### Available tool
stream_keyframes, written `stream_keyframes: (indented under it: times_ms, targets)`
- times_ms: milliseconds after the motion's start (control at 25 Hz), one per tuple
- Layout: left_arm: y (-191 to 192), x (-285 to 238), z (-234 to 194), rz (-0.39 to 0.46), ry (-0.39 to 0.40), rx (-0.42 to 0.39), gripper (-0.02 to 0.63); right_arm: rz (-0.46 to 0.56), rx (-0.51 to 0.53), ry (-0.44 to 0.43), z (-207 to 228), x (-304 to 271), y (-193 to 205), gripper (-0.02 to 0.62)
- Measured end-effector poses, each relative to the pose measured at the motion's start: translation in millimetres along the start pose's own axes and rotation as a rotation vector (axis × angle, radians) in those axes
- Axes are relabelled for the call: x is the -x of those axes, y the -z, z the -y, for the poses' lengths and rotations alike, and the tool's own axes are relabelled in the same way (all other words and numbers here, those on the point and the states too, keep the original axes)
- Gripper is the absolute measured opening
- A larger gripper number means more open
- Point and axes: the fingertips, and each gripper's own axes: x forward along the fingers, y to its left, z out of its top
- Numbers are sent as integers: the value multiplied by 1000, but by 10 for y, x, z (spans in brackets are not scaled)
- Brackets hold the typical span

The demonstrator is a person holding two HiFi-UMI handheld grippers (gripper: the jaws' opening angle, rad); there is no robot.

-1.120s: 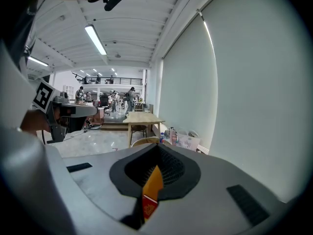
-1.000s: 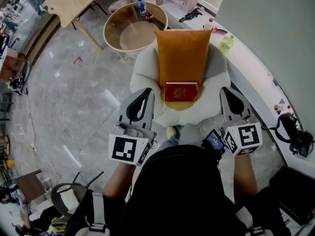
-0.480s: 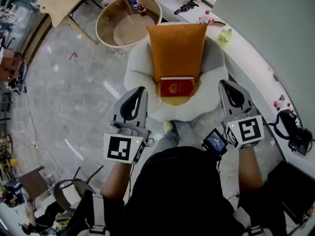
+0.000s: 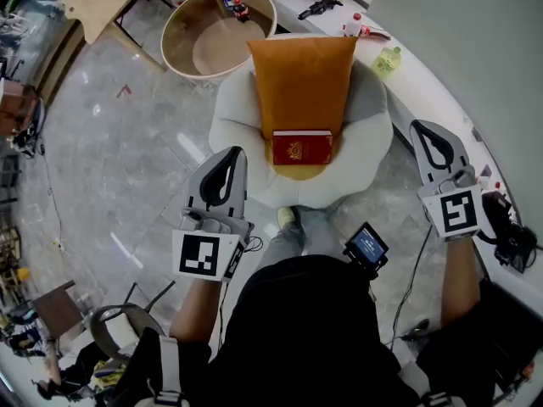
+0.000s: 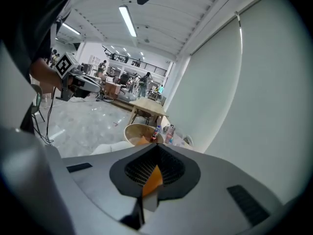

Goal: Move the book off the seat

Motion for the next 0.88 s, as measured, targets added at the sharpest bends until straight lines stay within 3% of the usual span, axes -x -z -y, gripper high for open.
stream_keyframes:
  times_ms: [200, 440, 800, 880]
  targets:
    - [157, -115, 13, -24, -15, 27, 14, -101, -37, -136, -260, -396, 472, 12]
    - [560, -252, -40, -106, -26, 2, 14, -169, -100, -283, -627, -902, 991, 12]
    - [1641, -642, -346, -215, -95, 135, 14, -241, -161, -456, -993, -1810, 1932, 17]
    - [1899, -762, -337, -238, -89, 126, 14, -260, -175, -505, -1091, -1988, 2196, 76]
